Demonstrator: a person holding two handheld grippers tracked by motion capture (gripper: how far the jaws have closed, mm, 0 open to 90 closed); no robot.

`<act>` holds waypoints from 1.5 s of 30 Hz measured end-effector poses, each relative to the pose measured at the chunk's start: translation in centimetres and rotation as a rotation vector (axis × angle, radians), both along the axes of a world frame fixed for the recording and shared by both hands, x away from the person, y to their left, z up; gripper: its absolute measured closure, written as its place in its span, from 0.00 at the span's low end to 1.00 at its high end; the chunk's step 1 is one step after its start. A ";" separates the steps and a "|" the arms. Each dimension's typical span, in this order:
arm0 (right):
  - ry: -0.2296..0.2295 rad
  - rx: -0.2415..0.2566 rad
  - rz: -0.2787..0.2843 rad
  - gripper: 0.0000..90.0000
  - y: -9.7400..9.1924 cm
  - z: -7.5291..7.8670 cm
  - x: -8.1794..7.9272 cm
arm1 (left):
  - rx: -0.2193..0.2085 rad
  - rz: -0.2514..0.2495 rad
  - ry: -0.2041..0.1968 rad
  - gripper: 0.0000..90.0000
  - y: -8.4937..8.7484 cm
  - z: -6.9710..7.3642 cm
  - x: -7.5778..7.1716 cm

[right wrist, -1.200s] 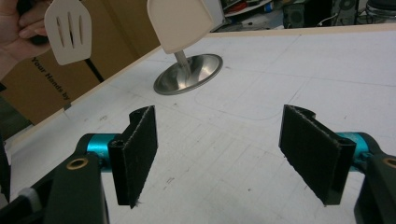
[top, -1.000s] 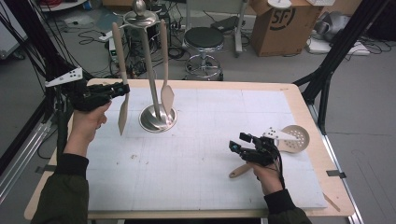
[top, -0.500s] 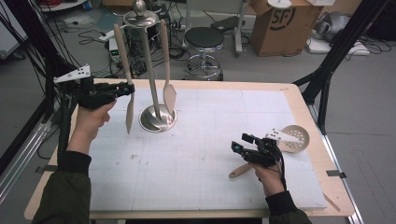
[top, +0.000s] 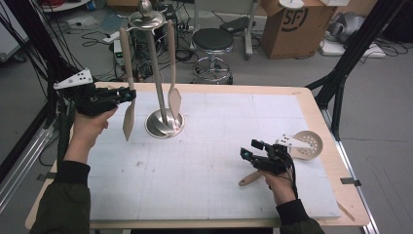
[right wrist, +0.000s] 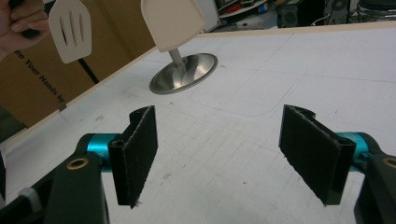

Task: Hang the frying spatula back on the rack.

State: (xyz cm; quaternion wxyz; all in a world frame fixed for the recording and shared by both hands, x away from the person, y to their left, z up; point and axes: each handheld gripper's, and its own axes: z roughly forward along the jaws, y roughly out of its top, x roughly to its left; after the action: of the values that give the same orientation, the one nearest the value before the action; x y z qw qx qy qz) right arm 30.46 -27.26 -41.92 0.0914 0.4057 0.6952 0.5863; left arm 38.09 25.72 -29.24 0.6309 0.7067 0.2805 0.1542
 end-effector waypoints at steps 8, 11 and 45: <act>0.001 0.004 -0.003 0.31 -0.1 0.0 0.0 | 0.029 0.047 -0.007 0.87 0.1 1.1 -0.5; -0.001 0.002 -0.002 0.31 -0.1 0.0 0.0 | 0.063 0.071 -0.005 0.87 0.1 1.5 -0.7; -0.003 0.002 -0.003 0.31 0.0 0.0 0.0 | -0.124 0.034 -0.012 0.87 0.2 0.2 -1.8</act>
State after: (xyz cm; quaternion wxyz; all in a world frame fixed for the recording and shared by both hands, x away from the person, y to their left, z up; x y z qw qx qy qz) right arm 30.46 -27.25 -41.93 0.0929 0.4057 0.6940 0.5875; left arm 36.30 25.87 -29.04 0.6724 0.6605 0.2978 0.1512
